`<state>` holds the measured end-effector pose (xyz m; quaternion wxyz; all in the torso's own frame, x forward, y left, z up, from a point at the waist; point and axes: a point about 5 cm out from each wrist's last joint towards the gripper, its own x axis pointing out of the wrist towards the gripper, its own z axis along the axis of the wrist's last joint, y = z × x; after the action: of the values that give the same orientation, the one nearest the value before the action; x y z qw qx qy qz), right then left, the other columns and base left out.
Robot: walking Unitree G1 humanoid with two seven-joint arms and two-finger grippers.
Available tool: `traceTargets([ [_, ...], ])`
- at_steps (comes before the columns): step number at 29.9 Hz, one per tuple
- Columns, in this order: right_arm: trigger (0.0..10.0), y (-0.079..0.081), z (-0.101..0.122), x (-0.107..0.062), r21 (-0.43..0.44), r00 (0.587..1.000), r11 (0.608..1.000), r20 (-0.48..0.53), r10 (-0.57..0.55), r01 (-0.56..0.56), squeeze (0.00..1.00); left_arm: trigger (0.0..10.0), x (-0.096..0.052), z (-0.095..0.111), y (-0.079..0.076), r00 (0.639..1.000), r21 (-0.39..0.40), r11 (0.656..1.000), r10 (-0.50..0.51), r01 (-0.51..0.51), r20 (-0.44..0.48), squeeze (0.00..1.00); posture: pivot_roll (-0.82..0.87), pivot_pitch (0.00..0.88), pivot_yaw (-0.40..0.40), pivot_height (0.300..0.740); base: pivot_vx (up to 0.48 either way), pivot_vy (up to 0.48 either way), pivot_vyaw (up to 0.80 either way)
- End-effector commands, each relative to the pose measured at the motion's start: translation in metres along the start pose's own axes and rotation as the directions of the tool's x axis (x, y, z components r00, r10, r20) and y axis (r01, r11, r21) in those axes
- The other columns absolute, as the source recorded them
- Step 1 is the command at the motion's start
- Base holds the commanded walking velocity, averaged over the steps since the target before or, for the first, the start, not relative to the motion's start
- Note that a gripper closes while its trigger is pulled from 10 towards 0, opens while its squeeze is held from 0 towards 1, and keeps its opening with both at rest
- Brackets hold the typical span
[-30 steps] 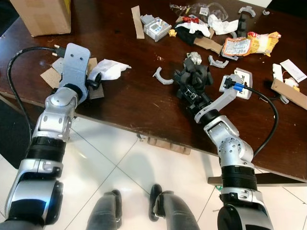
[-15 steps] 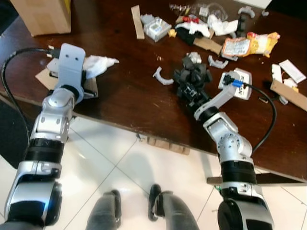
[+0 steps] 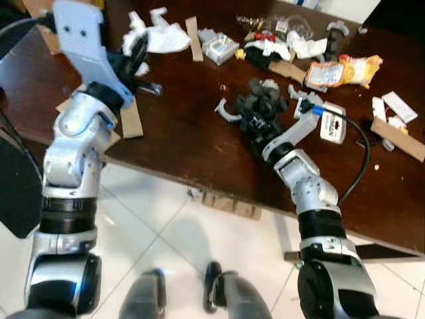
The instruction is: Picking trash to rubbish bin
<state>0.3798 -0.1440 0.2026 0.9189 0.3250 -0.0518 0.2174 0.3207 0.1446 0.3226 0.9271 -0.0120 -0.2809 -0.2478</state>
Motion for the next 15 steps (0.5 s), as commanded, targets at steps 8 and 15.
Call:
traceTargets([
  [8,10.0,-0.011,0.006,-0.001,0.000,0.999,1.000,0.045,-0.023,0.023,0.00,10.0,-0.031,-0.054,-0.053,0.981,-0.200,0.977,-0.107,0.073,-0.163,0.00,0.16,0.147,-0.072,0.740,-0.203,0.000,0.00],
  [15,10.0,-0.021,0.010,-0.003,-0.022,0.996,0.998,0.063,-0.060,0.062,0.00,10.0,-0.040,-0.071,-0.068,0.960,-0.235,0.967,-0.152,0.095,-0.235,0.00,0.17,0.135,-0.058,0.740,-0.480,0.000,0.00],
])
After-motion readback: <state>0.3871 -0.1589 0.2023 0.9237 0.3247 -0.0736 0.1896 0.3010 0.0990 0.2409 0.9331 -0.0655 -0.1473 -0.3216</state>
